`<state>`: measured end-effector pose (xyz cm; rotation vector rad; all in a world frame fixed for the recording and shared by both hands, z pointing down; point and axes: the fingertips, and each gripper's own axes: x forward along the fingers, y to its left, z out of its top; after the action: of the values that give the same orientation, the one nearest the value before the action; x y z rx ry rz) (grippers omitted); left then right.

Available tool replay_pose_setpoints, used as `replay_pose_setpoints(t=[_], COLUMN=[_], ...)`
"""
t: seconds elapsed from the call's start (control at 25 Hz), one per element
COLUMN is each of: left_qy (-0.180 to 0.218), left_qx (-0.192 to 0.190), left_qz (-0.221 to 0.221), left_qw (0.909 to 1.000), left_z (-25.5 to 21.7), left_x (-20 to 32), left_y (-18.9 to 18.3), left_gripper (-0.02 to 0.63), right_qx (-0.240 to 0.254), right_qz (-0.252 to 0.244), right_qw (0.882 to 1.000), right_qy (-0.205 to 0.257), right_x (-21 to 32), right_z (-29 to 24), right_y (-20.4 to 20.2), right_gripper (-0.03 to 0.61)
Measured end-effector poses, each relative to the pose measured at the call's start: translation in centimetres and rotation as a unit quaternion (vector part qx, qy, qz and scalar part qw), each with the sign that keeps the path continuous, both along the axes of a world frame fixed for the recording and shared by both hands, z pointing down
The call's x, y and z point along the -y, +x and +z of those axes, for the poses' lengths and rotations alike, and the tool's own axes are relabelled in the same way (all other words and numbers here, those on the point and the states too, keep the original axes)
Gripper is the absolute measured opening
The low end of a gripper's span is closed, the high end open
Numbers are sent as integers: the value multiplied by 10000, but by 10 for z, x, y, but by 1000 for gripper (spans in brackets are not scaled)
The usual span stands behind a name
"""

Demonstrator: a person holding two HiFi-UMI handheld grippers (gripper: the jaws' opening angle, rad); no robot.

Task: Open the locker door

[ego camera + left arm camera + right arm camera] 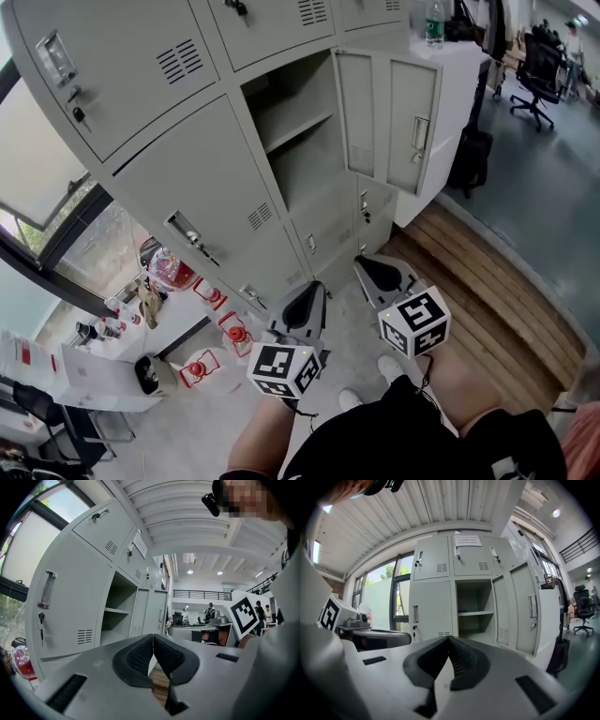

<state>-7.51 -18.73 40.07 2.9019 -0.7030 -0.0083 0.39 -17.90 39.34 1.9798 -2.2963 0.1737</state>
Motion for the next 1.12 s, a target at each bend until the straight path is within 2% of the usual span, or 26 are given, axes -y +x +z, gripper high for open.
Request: replay_pose_setpoints(t=[1.12], left_qy=[42], left_qx=[-39], left_qz=[110], left_qw=[9999], left_z=[-4], left_x=[-14], left_y=[3], left_gripper=[17], right_qx=[-27], right_qz=[28], right_qw=[10000], right_qy=[14], right_x=[-15], right_z=[-1], right_y=[-4], right_gripper=[54])
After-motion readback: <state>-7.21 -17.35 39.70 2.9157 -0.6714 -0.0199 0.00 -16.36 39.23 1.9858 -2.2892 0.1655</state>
